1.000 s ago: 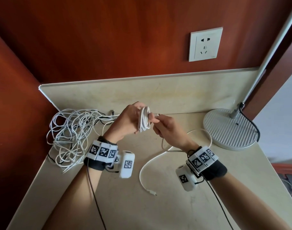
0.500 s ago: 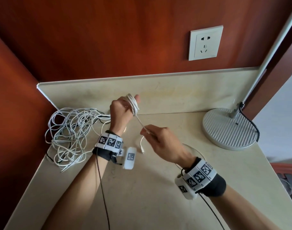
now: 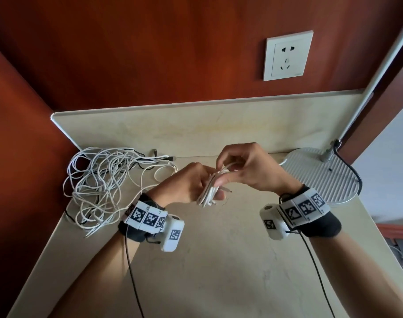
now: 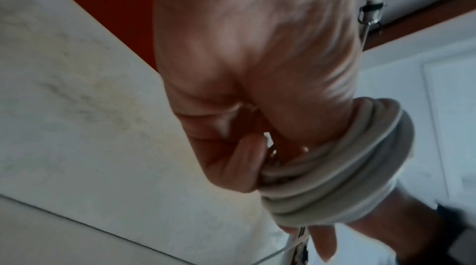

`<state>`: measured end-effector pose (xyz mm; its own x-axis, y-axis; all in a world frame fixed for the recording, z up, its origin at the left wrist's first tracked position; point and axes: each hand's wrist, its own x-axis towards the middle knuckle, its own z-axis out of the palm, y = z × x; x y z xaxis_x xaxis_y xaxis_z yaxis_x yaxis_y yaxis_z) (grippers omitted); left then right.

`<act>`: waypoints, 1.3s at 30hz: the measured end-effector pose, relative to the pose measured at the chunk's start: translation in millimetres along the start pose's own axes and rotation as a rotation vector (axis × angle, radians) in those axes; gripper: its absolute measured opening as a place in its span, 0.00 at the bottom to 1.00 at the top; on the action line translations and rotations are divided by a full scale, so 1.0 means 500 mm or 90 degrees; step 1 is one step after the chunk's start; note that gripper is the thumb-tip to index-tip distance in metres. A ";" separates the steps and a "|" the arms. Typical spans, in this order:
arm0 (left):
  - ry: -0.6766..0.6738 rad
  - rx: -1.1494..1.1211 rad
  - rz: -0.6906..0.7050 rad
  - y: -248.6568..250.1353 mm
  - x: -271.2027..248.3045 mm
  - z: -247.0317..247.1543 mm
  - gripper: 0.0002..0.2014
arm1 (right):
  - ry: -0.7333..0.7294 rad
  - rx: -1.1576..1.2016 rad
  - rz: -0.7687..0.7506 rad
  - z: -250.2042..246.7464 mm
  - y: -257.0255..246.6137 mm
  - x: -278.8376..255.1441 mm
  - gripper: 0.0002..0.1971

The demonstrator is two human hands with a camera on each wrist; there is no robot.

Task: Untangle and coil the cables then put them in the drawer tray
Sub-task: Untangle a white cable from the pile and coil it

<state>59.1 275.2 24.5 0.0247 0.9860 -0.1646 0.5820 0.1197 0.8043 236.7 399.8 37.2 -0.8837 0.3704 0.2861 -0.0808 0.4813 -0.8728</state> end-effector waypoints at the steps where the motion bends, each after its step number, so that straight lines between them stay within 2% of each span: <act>1: -0.005 -0.035 0.014 0.006 -0.006 0.002 0.08 | 0.001 0.099 -0.007 0.001 0.003 0.001 0.15; 3: -0.001 -0.072 0.072 0.025 -0.017 -0.005 0.06 | 0.018 0.250 -0.033 0.005 0.015 0.004 0.11; 5: 0.025 -0.070 0.109 0.036 -0.021 -0.011 0.13 | 0.052 0.283 -0.046 0.014 0.030 0.009 0.14; 8: 0.042 -0.148 0.089 0.036 -0.021 -0.019 0.25 | 0.139 0.231 -0.049 0.034 0.045 0.015 0.21; 10: 0.045 -0.208 0.100 0.042 -0.024 -0.027 0.26 | 0.206 0.202 -0.052 0.049 0.051 0.013 0.21; 12: 0.092 -0.164 0.158 0.058 -0.028 -0.035 0.30 | 0.273 0.178 -0.040 0.061 0.055 0.012 0.23; 14: 0.140 -0.094 0.245 0.065 -0.025 -0.041 0.44 | 0.300 0.156 -0.024 0.072 0.058 0.011 0.24; 15: 0.157 -0.066 0.277 0.068 -0.022 -0.041 0.46 | 0.301 0.143 -0.025 0.077 0.058 0.010 0.22; 18: 0.240 -0.060 0.332 0.061 0.001 -0.036 0.36 | 0.292 0.097 -0.027 0.098 0.050 0.006 0.19; 20: 0.284 -0.154 0.341 0.056 0.012 -0.041 0.30 | 0.283 0.070 -0.003 0.112 0.043 -0.001 0.22; 22: 0.295 -0.267 0.358 0.060 0.021 -0.051 0.29 | 0.265 0.037 0.019 0.125 0.037 -0.010 0.23; 25: 0.387 -0.329 0.253 0.065 0.037 -0.050 0.33 | 0.189 0.011 0.058 0.141 0.024 -0.024 0.22; 27: 0.444 -0.343 0.173 0.062 0.050 -0.042 0.29 | 0.135 -0.026 0.055 0.142 0.010 -0.032 0.19; 29: 0.477 -0.320 0.132 0.036 0.066 -0.035 0.28 | 0.101 -0.105 0.033 0.138 -0.004 -0.037 0.15; 31: 0.523 -0.289 0.061 0.006 0.087 -0.035 0.20 | 0.078 -0.206 0.008 0.135 -0.014 -0.040 0.14; 32: 0.548 -0.243 0.042 -0.004 0.092 -0.033 0.21 | 0.064 -0.268 0.000 0.134 -0.017 -0.041 0.15; 34: 0.584 -0.096 0.071 -0.025 0.096 -0.025 0.32 | 0.039 -0.398 -0.014 0.124 -0.020 -0.043 0.15; 36: 0.570 0.006 0.083 -0.034 0.086 -0.012 0.34 | 0.045 -0.489 -0.045 0.099 -0.029 -0.043 0.15; 37: 0.539 0.045 0.054 -0.033 0.079 -0.007 0.32 | 0.054 -0.518 -0.064 0.083 -0.036 -0.042 0.14; 39: 0.448 0.118 -0.016 -0.033 0.072 0.000 0.21 | 0.076 -0.551 -0.098 0.052 -0.049 -0.039 0.13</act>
<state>50.3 308.7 5.1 -0.4830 0.8316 0.2743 0.7050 0.1836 0.6850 244.0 360.0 42.7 -0.8343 0.3087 0.4569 0.2244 0.9470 -0.2300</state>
